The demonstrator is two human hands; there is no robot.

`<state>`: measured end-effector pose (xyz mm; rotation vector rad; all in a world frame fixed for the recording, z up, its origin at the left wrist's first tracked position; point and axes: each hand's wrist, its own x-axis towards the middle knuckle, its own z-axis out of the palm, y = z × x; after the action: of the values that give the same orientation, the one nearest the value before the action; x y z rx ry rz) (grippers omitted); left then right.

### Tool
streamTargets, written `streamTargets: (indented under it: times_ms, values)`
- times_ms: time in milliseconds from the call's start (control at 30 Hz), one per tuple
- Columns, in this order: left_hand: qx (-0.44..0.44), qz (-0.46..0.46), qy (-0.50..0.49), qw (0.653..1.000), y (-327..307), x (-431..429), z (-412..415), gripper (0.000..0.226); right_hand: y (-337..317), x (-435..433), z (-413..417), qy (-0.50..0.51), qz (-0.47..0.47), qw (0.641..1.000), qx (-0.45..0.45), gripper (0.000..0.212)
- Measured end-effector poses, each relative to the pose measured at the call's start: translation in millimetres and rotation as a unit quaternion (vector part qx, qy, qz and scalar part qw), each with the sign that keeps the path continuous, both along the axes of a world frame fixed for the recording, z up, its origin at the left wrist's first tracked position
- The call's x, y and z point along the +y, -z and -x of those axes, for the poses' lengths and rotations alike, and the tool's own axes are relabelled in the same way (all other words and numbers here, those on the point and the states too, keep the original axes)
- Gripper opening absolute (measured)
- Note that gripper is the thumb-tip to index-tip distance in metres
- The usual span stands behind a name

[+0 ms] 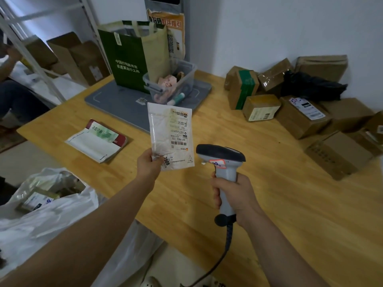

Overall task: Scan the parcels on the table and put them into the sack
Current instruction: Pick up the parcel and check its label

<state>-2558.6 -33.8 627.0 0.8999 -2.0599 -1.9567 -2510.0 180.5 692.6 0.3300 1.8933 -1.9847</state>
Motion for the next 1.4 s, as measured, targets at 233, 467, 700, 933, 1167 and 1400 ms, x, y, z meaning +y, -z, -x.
streamTargets:
  times_ms: [233,467,700,933,1167,1400]
  values:
    - [0.035,0.023,-0.121,0.992,-6.7,-34.3,-23.4,0.031,6.5,-35.2,4.6,-0.058,0.004,0.998,0.001,0.024]
    - [-0.031,0.113,-0.359,0.926,0.3,-145.9,-105.4,0.027,24.7,-144.5,-7.0,-0.205,-0.014,0.978,-0.043,0.014]
    - [-0.131,0.169,-0.462,0.861,43.8,-275.9,-177.0,0.024,52.2,-256.3,-30.2,-0.318,-0.073,0.942,-0.08,0.011]
    - [-0.192,0.247,-0.357,0.88,89.0,-386.5,-164.9,0.033,89.2,-329.9,-35.0,-0.337,-0.118,0.925,-0.127,0.007]
    - [-0.393,0.347,-0.129,0.842,139.0,-445.7,-159.3,0.032,121.9,-363.6,-36.8,-0.33,-0.17,0.917,-0.147,0.018]
    - [-0.471,0.283,-0.145,0.823,162.6,-454.4,-159.0,0.104,130.3,-389.0,-40.5,-0.339,-0.19,0.908,-0.155,0.015]
